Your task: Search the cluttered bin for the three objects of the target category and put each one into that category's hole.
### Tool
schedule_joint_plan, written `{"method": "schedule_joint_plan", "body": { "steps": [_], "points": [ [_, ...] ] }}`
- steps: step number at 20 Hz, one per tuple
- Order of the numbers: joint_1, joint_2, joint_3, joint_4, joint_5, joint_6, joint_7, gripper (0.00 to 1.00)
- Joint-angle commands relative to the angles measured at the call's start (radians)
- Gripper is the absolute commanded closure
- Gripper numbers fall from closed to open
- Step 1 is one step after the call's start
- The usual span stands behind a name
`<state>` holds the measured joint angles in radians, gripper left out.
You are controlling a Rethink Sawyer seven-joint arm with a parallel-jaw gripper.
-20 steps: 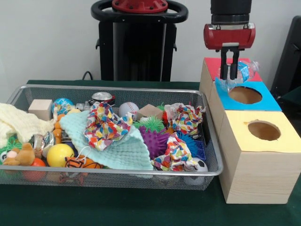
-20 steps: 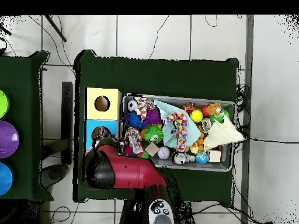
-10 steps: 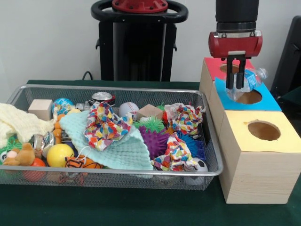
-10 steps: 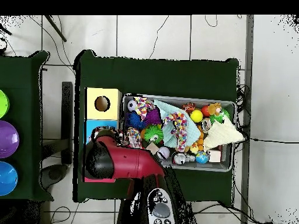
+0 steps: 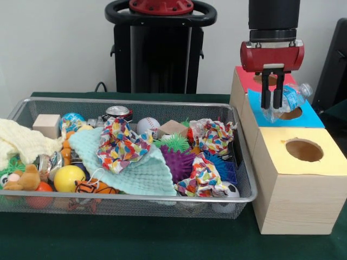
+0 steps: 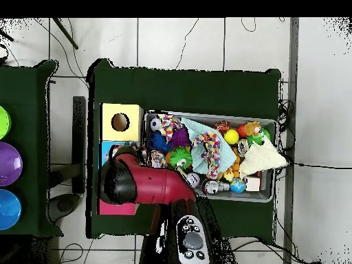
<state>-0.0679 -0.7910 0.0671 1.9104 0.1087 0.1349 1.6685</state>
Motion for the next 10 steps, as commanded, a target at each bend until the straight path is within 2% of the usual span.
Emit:
{"method": "schedule_joint_plan", "body": {
  "steps": [1,10],
  "points": [
    [-0.032,0.071,0.065,-0.040,0.021,0.048,0.150,1.00],
    [-0.004,0.092,0.053,-0.028,0.019,-0.005,0.180,1.00]
  ]
}}
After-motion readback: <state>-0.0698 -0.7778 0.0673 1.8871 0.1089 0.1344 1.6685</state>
